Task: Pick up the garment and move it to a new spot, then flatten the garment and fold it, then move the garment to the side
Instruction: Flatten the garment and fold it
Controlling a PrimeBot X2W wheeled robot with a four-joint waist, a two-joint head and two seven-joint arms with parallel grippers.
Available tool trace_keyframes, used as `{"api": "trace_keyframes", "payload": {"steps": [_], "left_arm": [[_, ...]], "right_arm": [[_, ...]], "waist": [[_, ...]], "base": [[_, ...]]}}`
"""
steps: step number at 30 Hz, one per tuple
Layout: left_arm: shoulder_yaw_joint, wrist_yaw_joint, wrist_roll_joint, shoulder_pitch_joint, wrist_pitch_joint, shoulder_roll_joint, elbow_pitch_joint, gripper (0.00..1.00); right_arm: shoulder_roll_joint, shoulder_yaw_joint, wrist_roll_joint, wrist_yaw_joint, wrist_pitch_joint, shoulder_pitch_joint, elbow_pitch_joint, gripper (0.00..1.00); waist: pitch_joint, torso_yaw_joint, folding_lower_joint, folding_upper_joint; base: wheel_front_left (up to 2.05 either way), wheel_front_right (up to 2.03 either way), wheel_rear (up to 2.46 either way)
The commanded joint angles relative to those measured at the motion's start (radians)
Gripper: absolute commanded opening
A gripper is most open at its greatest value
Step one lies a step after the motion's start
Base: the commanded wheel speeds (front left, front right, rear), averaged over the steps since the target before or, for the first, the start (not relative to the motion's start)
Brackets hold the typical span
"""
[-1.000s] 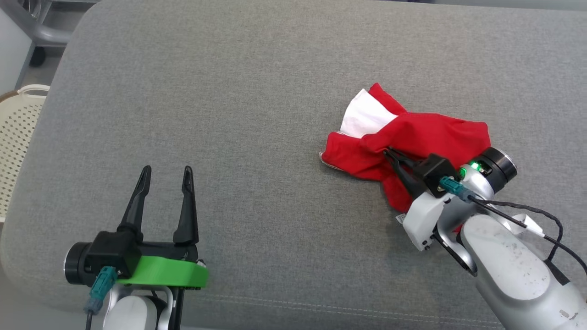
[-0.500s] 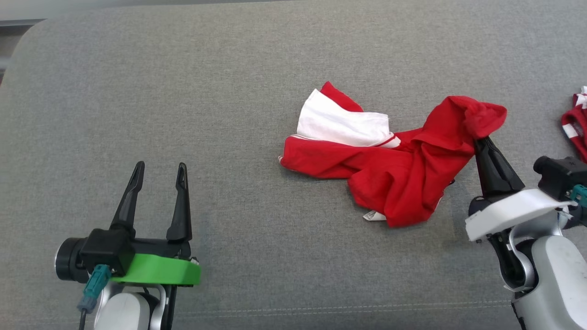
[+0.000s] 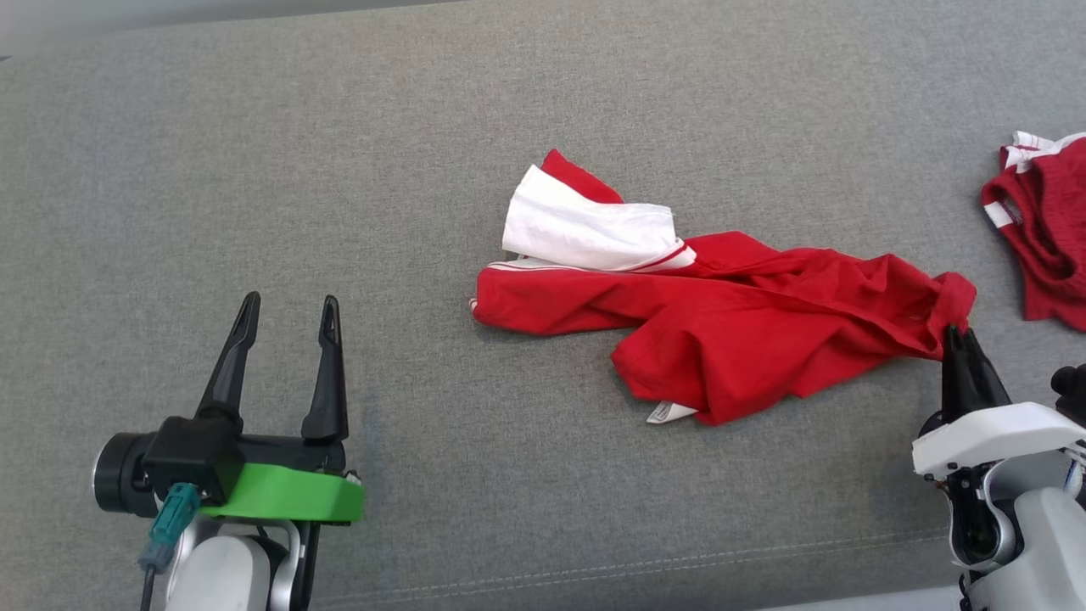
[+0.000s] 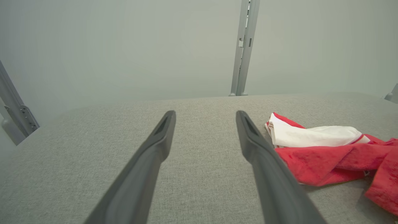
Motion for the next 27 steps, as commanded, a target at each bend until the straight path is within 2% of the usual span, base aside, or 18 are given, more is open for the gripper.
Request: {"api": "trace_keyframes", "payload": {"steps": [1,7,14,21,27], "left_arm": [[0.002,-0.001,0.008,-0.014,-0.001,0.003,-0.001,1.00],[0.005,0.004,0.007,-0.009,-0.001,0.016,-0.004,1.00],[0.009,0.018,0.003,0.006,0.004,0.026,-0.012,1.00],[0.006,0.022,-0.003,0.025,0.009,0.032,-0.017,1.00],[0.007,0.030,-0.009,0.047,0.009,0.033,-0.022,1.00]], "right_arm": [[-0.002,-0.002,0.011,0.000,-0.017,-0.019,0.010,1.00],[-0.018,-0.032,0.042,0.000,-0.078,-0.030,-0.030,1.00],[-0.027,-0.048,-0.064,0.000,-0.094,-0.012,-0.214,1.00],[-0.014,0.058,-0.187,0.000,-0.081,0.028,-0.373,1.00],[-0.004,0.153,-0.273,0.000,-0.042,0.095,-0.453,1.00]], "waist": [[0.000,-0.002,-0.0001,-0.0001],[-0.006,-0.012,-0.0001,-0.0001],[-0.029,-0.024,-0.0001,-0.0001],[-0.066,-0.023,-0.0001,-0.0001],[-0.091,-0.022,-0.0001,-0.0001]], "base": [[0.00,0.00,0.00],[0.00,0.00,0.00],[0.00,0.00,0.00],[0.00,0.00,0.00],[0.00,0.00,0.00]]}}
